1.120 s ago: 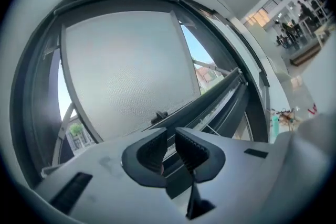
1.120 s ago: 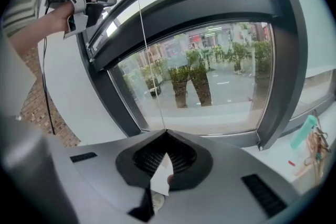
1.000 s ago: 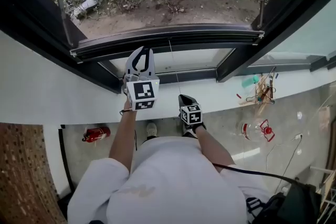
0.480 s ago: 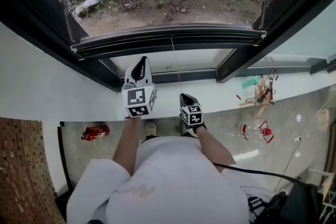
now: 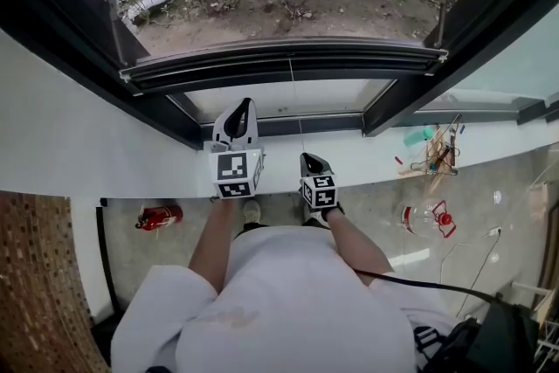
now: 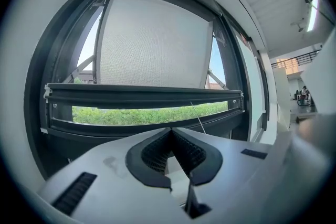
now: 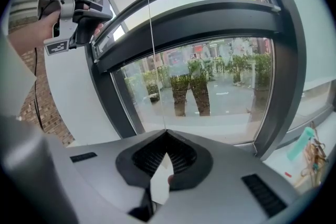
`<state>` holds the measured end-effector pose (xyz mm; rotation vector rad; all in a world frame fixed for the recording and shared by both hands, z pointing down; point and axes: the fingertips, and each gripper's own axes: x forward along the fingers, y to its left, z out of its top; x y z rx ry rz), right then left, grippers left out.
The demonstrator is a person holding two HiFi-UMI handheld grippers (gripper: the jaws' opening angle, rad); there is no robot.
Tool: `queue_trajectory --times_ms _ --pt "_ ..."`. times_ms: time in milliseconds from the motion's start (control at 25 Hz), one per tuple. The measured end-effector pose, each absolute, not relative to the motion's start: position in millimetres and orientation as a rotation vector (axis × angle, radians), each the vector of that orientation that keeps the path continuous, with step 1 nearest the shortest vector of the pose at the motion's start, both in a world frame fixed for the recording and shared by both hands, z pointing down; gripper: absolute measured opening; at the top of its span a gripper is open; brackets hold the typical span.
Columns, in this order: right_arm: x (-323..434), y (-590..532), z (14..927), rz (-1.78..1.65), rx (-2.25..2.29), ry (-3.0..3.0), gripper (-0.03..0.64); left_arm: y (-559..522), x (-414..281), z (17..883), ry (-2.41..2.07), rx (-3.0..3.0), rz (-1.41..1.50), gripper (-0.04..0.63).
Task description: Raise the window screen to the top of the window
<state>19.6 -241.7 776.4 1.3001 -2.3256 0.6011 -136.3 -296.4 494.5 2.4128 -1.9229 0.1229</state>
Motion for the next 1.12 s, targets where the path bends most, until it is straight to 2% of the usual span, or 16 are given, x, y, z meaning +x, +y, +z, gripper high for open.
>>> queue_trajectory --times_ms 1120 --pt "6 -259 773 0.502 1.316 -2.332 0.000 -292 -153 500 -1.982 2.380 0.152 0.002"
